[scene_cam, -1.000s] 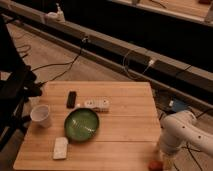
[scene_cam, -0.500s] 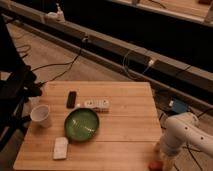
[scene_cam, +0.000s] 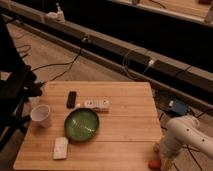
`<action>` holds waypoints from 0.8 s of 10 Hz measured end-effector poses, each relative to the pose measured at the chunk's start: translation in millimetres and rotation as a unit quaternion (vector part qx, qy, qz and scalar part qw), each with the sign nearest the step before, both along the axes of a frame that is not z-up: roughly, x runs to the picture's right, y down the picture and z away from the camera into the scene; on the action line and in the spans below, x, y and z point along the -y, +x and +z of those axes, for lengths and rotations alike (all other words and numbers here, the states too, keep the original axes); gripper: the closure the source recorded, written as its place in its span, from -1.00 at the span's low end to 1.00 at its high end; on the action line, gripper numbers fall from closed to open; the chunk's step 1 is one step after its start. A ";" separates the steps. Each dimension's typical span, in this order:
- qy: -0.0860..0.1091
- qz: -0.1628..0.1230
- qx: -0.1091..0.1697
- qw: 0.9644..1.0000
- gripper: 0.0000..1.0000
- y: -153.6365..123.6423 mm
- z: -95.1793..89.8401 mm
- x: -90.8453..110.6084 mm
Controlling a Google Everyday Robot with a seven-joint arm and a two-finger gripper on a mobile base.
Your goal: Place the pepper in the ceramic cup
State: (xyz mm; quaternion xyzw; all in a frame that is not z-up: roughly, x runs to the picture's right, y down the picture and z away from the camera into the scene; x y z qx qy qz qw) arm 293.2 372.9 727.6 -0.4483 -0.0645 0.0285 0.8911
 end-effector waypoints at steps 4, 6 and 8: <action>0.002 -0.004 -0.007 1.000 0.97 3.6 -5.5 0.7; 0.017 0.000 -0.012 1.000 1.00 4.6 -12.6 20.2; 0.041 -0.005 -0.015 0.999 1.00 0.0 -18.7 50.8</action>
